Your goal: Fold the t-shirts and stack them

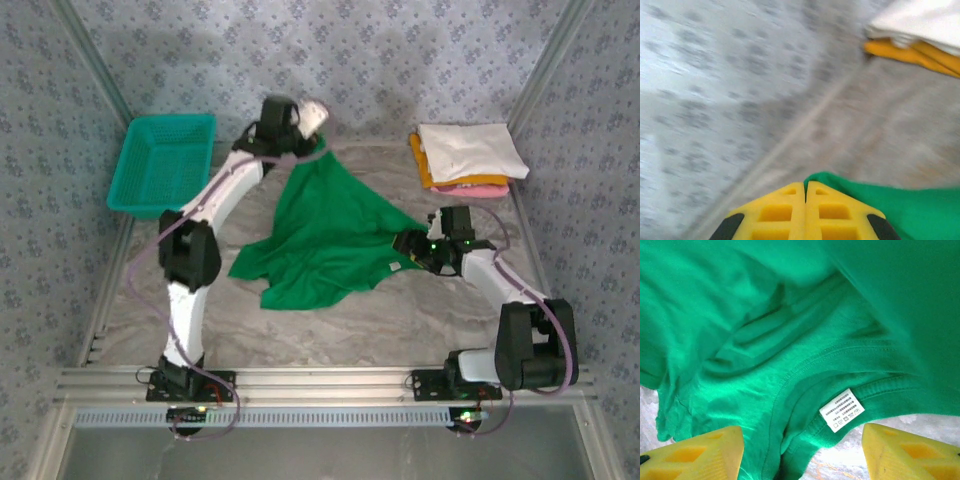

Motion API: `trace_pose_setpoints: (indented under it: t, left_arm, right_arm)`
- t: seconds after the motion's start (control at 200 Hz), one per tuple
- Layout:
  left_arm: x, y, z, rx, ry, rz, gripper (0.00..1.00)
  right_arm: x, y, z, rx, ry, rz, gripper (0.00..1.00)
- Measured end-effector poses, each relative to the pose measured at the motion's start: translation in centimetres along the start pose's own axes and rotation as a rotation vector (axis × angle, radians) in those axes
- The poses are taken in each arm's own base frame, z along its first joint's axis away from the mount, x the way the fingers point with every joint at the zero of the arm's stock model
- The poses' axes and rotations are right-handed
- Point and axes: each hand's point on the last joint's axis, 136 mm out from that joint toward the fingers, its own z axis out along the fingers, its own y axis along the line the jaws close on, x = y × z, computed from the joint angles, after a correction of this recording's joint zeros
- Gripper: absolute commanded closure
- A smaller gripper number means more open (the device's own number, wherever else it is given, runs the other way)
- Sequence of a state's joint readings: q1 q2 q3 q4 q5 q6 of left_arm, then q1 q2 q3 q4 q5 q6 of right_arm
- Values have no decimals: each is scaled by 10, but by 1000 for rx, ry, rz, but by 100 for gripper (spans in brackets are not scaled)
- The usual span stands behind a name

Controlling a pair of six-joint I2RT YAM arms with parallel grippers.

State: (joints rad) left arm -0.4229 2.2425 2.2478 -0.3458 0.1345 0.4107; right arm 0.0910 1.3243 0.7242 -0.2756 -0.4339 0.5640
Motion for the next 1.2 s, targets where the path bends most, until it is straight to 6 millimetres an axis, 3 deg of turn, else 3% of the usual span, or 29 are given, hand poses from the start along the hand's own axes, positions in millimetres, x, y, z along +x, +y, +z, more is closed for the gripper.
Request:
trace_pose_setpoints:
  t: [0.025, 0.045, 0.065, 0.075, 0.095, 0.13, 0.18, 0.245, 0.35, 0.48, 0.57, 0.63, 0.705, 0.77, 0.839, 0.914, 1.044, 1.109, 1.204]
  left_arm:
    - [-7, 18, 7, -30, -25, -2, 86]
    - [-13, 34, 11, -57, -46, -5, 63]
    - [-10, 45, 18, -75, -52, -9, 35]
    - [-13, 52, 19, -91, -62, -11, 11]
    - [-10, 63, 25, -113, -68, -19, 2]
    - [-8, 83, 28, -164, -92, -30, 2]
    - [12, 104, 34, -218, -74, -64, 2]
    - [46, 119, 36, -229, 14, -114, 2]
    - [77, 133, 25, -238, 120, -187, 2]
    - [80, 133, -20, -257, 241, -255, 4]
    - [66, 130, -72, -305, 288, -304, 8]
    - [65, 120, -111, -321, 306, -345, 9]
    - [78, 98, -158, -339, 309, -407, 9]
    - [100, 73, -193, -344, 304, -479, 11]
    - [131, 47, -214, -340, 301, -558, 19]
    - [171, 17, -217, -312, 340, -623, 22]
    - [247, -28, -201, -247, 523, -708, 21]
    - [268, -40, -195, -224, 583, -727, 18]
    - [281, -47, -184, -202, 620, -740, 15]
  right_arm:
    - [0, 1, 0, -2, 0, 0, 34]
    - [1, 2, 1, -3, 1, -2, 34]
    - [2, 3, 1, -4, 2, -2, 34]
    - [2, 4, 1, -4, 3, -3, 34]
    - [3, 4, 2, -5, 4, -3, 34]
    - [3, 5, 2, -4, 5, -5, 34]
    - [5, 7, 3, -1, 6, -9, 34]
    - [6, 8, 3, 6, 7, -17, 34]
    - [5, 10, 3, 16, 4, -27, 34]
    - [-4, 14, 6, 20, -3, -34, 33]
    - [-8, 16, 14, 26, 8, -39, 33]
    - [-10, 21, 22, 28, 26, -58, 33]
    - [-12, 36, 34, 22, 55, -108, 34]
    - [-14, 52, 45, 8, 76, -151, 36]
    - [-15, 67, 55, -7, 88, -186, 37]
    - [-13, 75, 64, 11, 104, -214, 36]
    - [-13, 84, 86, 37, 148, -230, 41]
    - [-4, 81, 95, 58, 174, -223, 42]
    - [8, 77, 101, 90, 202, -221, 45]
